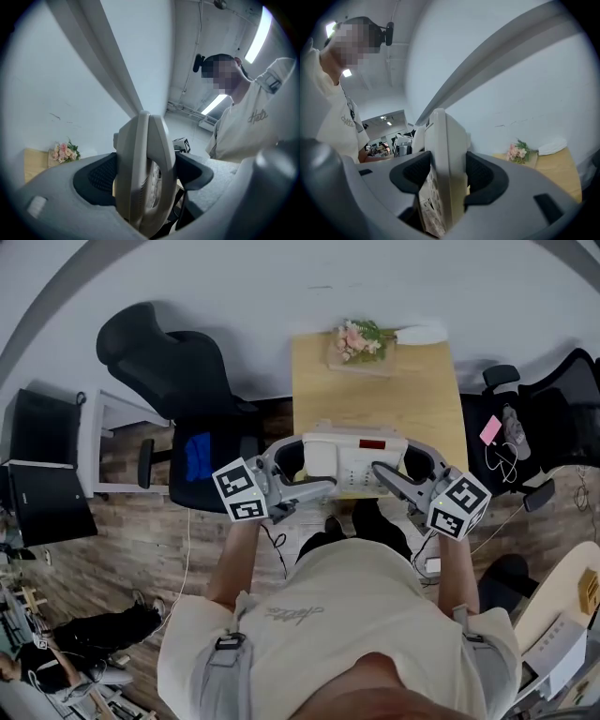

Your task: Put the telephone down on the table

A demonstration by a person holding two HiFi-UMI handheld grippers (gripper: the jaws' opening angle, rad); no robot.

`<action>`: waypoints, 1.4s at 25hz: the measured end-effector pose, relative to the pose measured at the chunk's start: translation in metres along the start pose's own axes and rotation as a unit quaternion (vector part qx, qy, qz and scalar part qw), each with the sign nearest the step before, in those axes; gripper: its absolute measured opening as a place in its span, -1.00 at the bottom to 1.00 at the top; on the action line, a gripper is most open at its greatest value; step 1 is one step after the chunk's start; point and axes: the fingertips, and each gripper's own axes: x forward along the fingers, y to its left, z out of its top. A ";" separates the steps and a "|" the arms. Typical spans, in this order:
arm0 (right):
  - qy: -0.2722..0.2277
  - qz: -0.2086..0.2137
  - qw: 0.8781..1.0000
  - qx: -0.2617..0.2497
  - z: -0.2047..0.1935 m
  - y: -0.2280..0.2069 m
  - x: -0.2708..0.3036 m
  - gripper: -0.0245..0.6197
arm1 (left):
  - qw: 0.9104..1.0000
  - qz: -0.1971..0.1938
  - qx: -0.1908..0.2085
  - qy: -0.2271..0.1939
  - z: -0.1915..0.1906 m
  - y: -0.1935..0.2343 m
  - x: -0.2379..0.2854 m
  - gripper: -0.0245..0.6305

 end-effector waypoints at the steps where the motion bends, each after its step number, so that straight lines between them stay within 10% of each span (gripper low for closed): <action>1: -0.001 0.006 1.000 0.000 0.004 -0.008 0.002 -0.20 | 1.000 0.006 0.000 0.001 0.003 0.006 0.004 0.24; 19: 0.017 0.042 0.998 0.042 0.022 -0.163 0.010 -0.20 | 0.998 0.050 -0.040 0.016 0.009 0.118 0.106 0.24; 35: 0.088 0.004 0.988 0.125 -0.046 -0.182 0.048 -0.20 | 0.989 0.023 -0.142 0.040 -0.050 0.167 0.080 0.24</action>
